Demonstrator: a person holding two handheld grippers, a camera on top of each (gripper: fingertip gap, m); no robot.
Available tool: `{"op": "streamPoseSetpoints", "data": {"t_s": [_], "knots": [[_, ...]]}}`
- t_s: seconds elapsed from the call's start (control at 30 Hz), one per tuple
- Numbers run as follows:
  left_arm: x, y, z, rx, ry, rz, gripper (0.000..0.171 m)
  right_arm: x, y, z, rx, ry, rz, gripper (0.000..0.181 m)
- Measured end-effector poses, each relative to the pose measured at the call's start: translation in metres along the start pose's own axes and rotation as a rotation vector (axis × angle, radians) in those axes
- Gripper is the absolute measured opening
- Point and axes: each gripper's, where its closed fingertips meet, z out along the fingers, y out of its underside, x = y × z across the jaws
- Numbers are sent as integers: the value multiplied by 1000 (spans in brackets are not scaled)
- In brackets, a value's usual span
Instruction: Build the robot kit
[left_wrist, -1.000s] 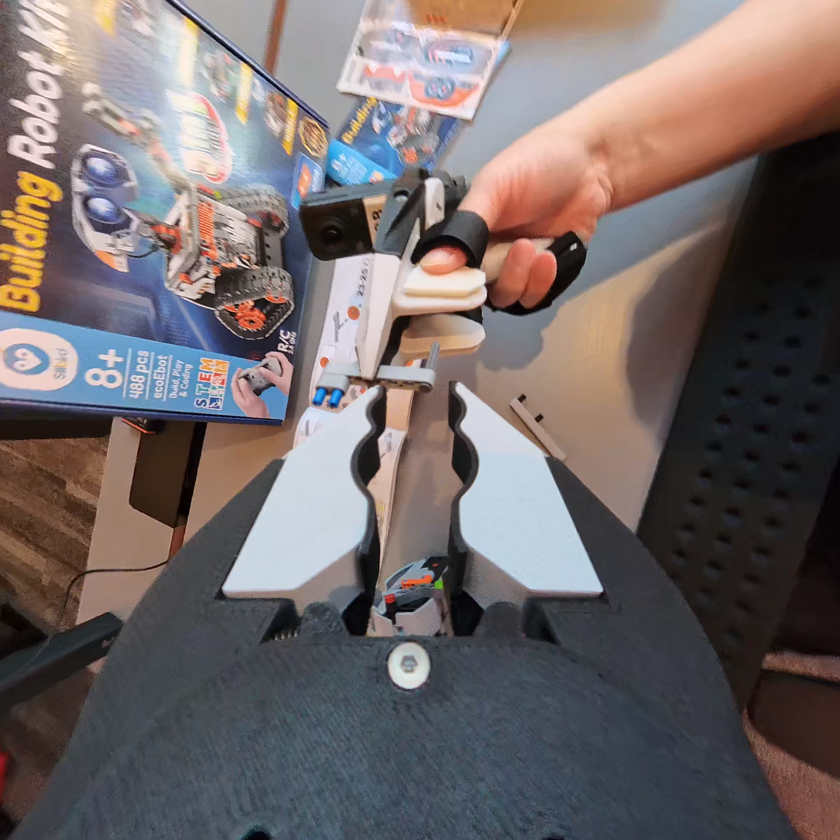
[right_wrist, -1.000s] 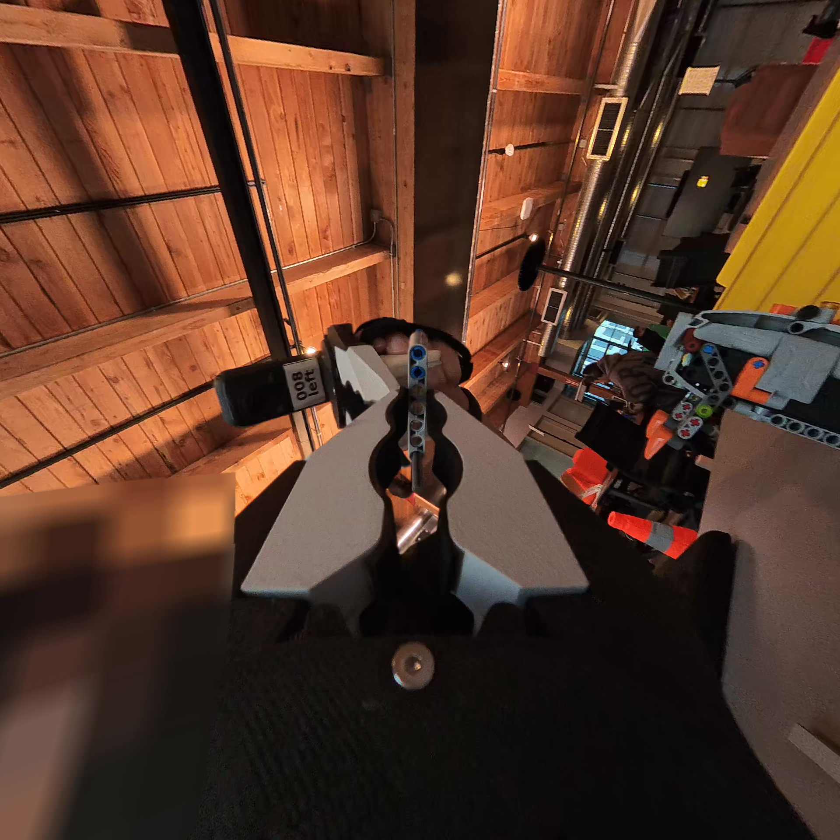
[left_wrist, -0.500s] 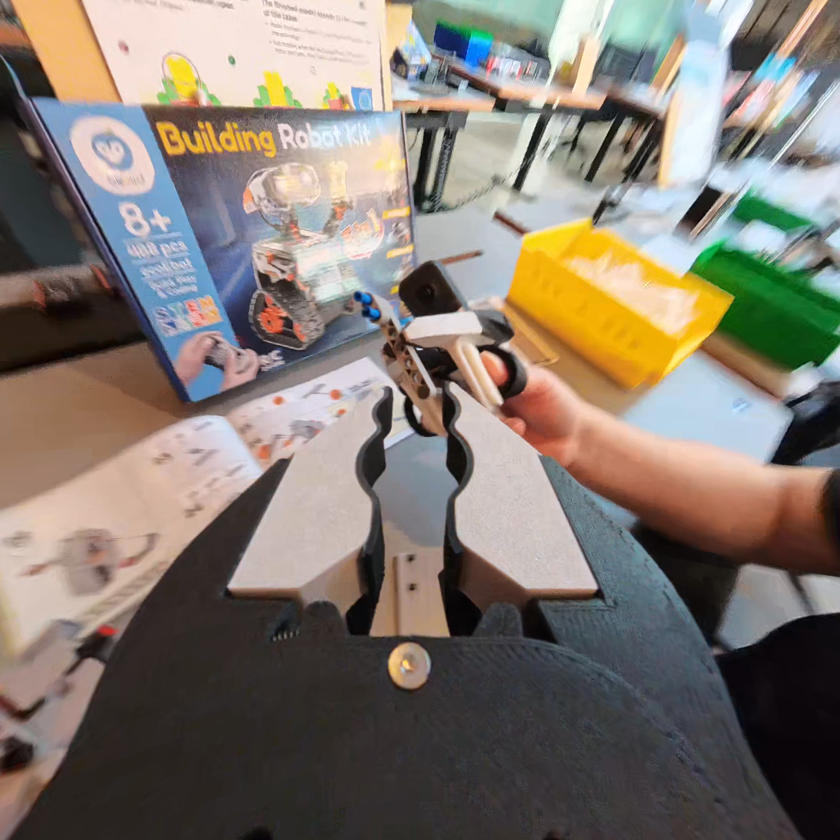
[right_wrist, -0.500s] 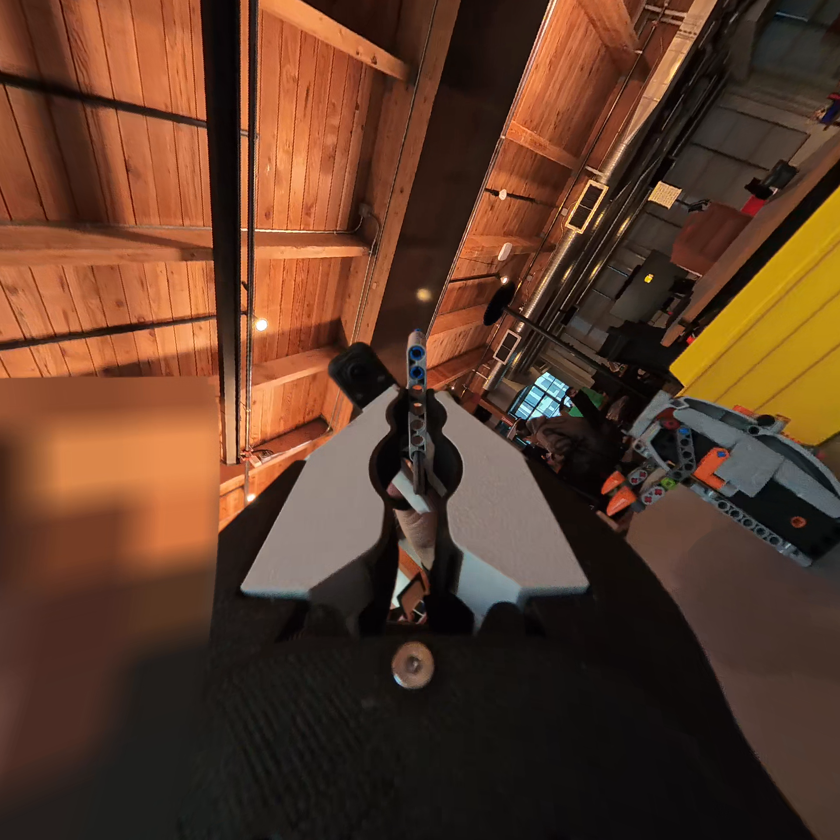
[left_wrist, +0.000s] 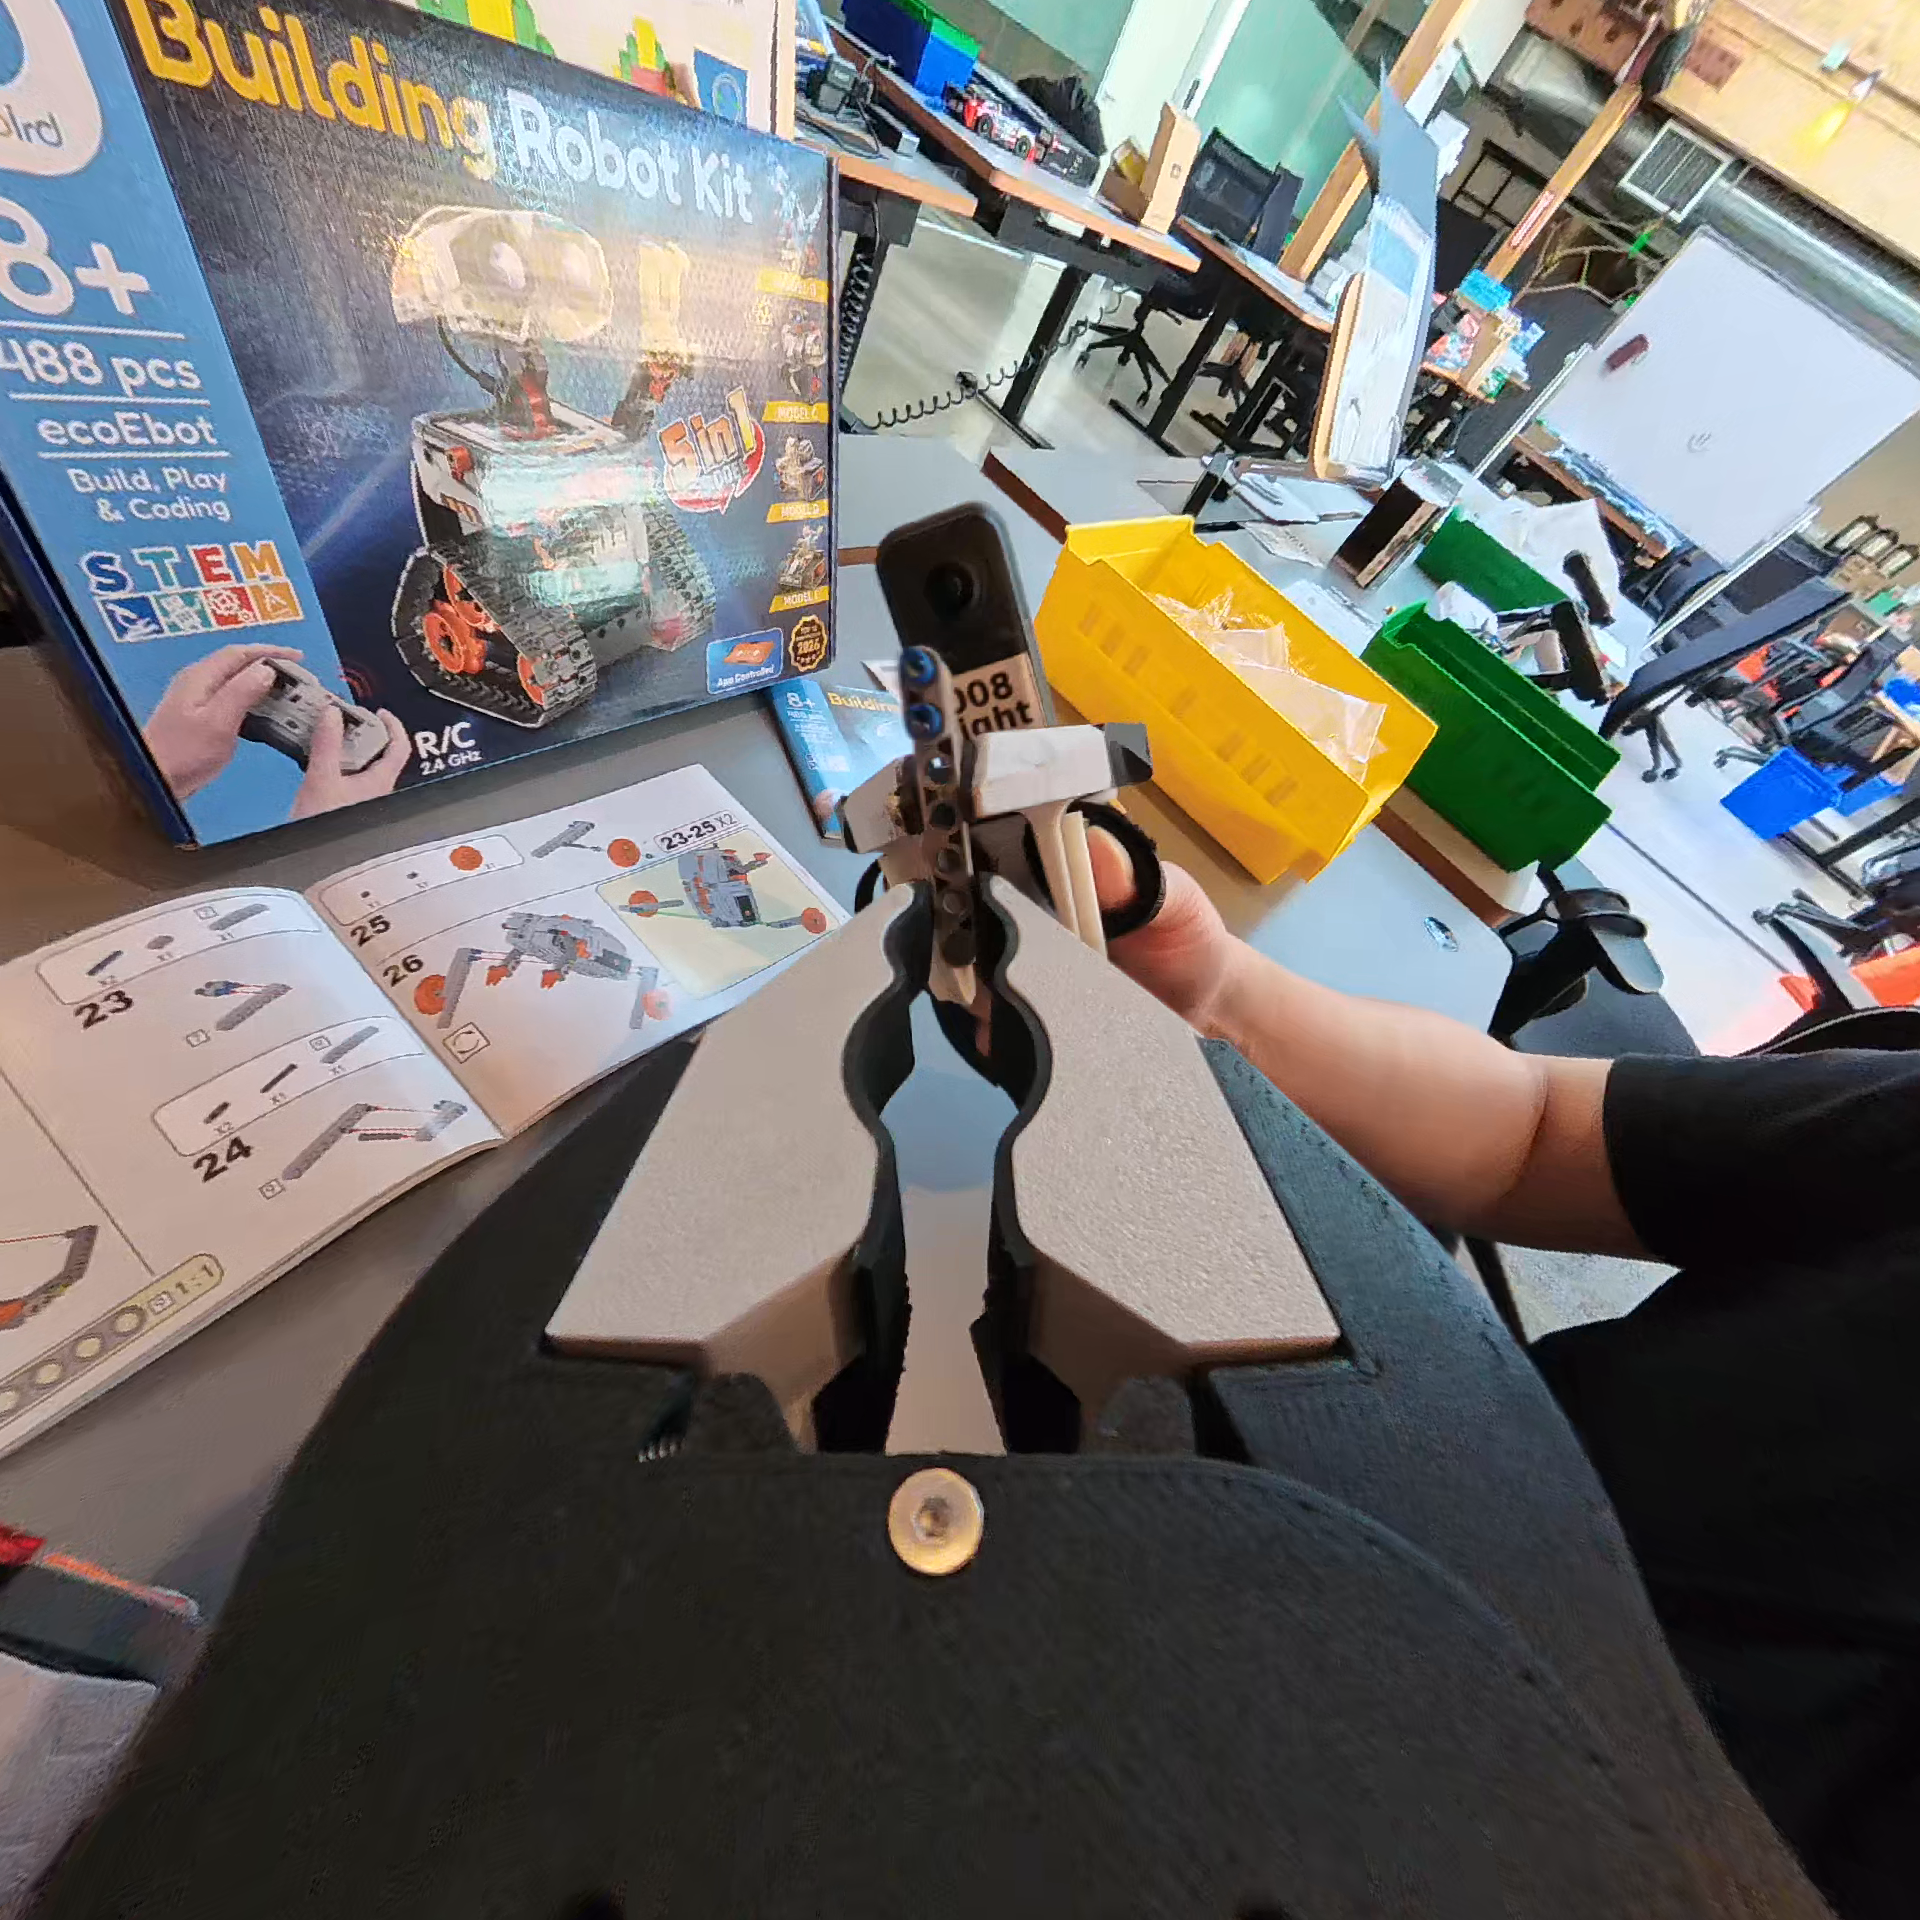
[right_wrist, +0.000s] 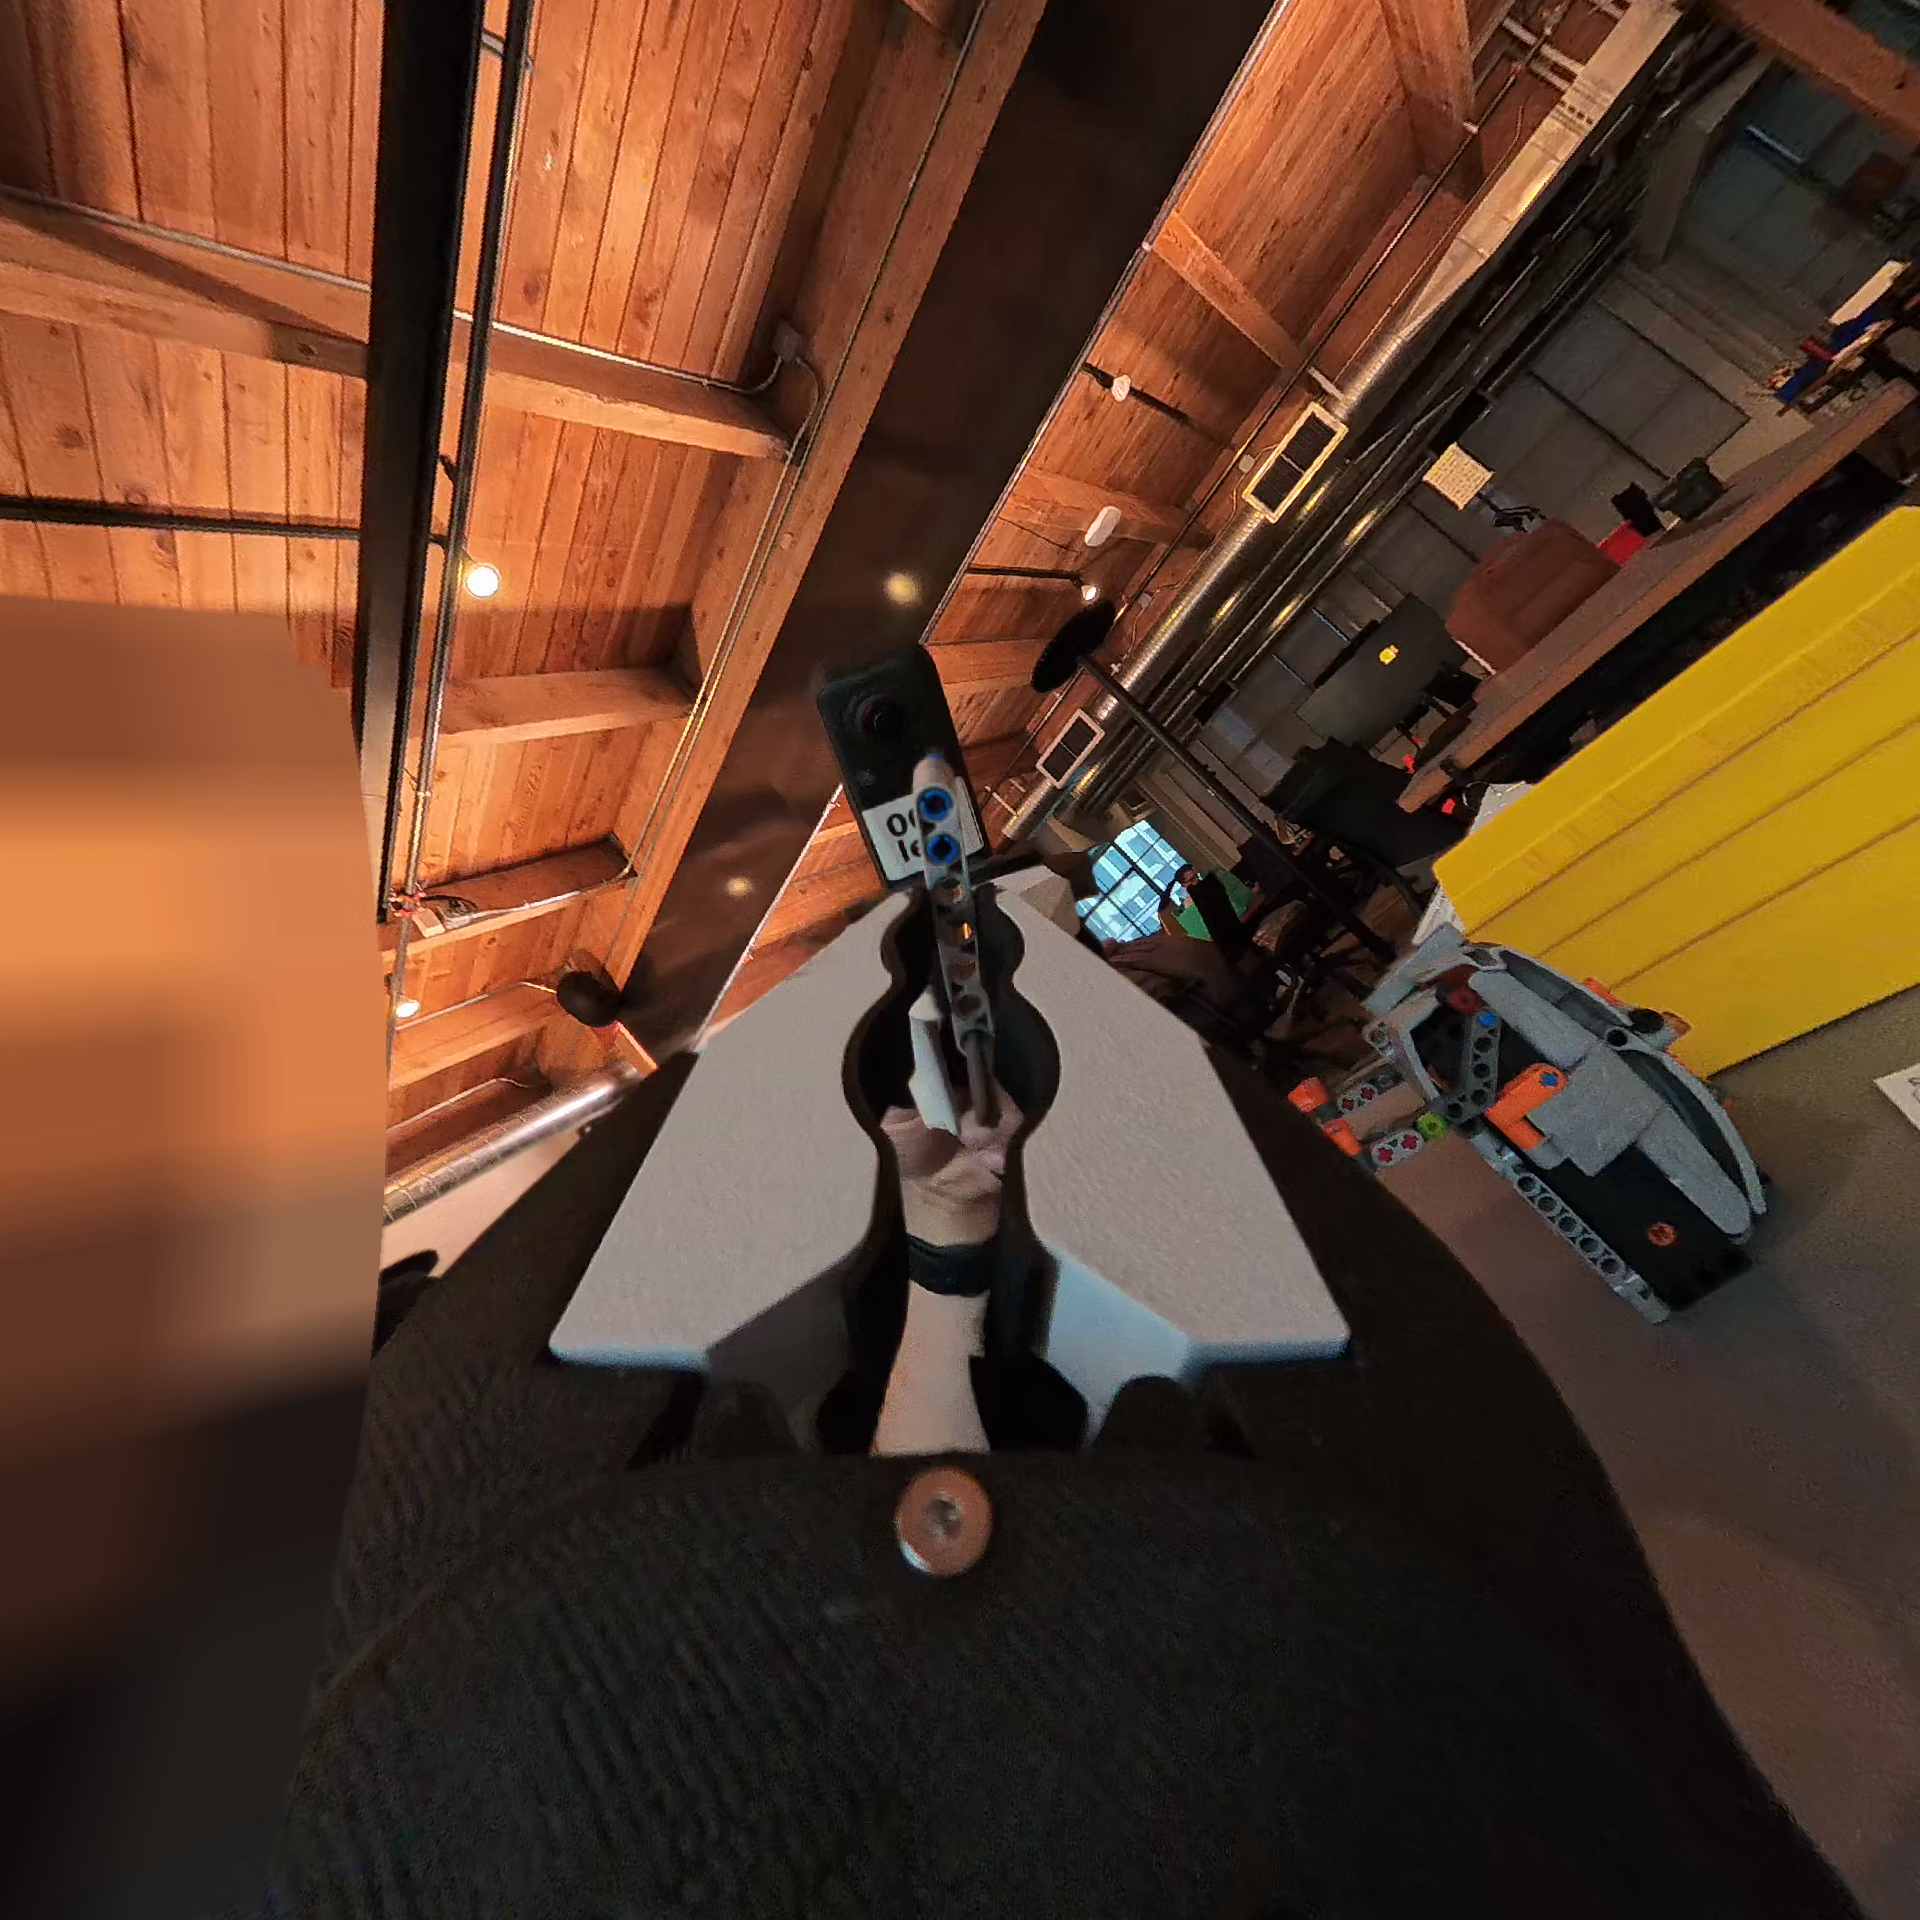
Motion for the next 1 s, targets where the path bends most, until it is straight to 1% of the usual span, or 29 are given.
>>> {"op": "streamPoseSetpoints", "data": {"t_s": [0.03,0.07,0.1,0.13,0.17,0.23,0.33,0.4,0.43,0.5,0.63,0.73,0.77,0.9,1.0], "knots": [[1,-1,0,2,1,4,5,-2,0,1,-15,2,-33,7],[1,-3,-1,10,-1,5,5,-3,1,1,-38,18,-75,11],[-2,-5,-3,22,-17,7,5,-3,2,1,-69,37,-128,25],[-5,-7,-5,36,-37,11,5,-3,3,0,-108,67,-193,33],[-7,-9,-7,55,-50,10,5,-4,6,-2,-157,91,-286,37],[-11,-11,-10,77,-62,-12,5,-2,13,-8,-269,190,-554,32],[-15,-11,-9,87,-67,-49,5,7,13,-14,-412,410,-993,28],[-16,-10,-6,90,-69,-63,5,11,12,-16,-490,513,-1178,20],[-17,-10,-5,94,-69,-68,5,12,14,-16,-522,536,-1234,20],[-16,-10,-2,95,-64,-78,5,17,18,-18,-587,576,-1280,14],[-16,-5,6,76,-56,-90,5,24,20,-18,-637,623,-1323,14],[-17,-1,11,70,-55,-103,5,27,18,-20,-672,675,-1379,4],[-18,0,12,71,-57,-110,5,29,19,-21,-692,693,-1388,4],[-24,6,16,71,-71,-135,5,36,21,-26,-773,751,-1394,6],[-27,10,15,81,-56,-163,5,39,24,-27,-783,753,-1374,3]]}}
